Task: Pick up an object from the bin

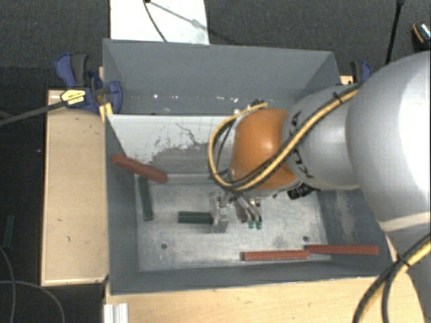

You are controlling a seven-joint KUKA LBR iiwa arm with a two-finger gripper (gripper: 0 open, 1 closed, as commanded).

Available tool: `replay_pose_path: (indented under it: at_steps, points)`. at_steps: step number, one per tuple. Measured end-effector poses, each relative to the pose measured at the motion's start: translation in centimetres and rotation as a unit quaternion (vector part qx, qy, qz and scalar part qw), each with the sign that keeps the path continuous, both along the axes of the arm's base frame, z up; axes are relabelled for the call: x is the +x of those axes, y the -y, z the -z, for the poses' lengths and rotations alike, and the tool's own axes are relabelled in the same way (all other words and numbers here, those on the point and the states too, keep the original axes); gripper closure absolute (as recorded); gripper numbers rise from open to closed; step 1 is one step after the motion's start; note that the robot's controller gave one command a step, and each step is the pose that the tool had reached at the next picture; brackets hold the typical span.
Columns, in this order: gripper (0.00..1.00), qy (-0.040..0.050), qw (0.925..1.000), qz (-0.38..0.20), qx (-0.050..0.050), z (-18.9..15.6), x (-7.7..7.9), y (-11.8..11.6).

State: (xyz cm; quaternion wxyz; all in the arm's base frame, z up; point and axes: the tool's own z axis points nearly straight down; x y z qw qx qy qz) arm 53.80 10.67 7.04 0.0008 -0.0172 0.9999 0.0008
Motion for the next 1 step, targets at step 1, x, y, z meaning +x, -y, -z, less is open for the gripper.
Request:
replay_pose_path:
  at_steps: [1]
  points:
    - [1.0, 0.0046, 0.9996, 0.028, 0.0, -14.19, 0.23, 2.47]
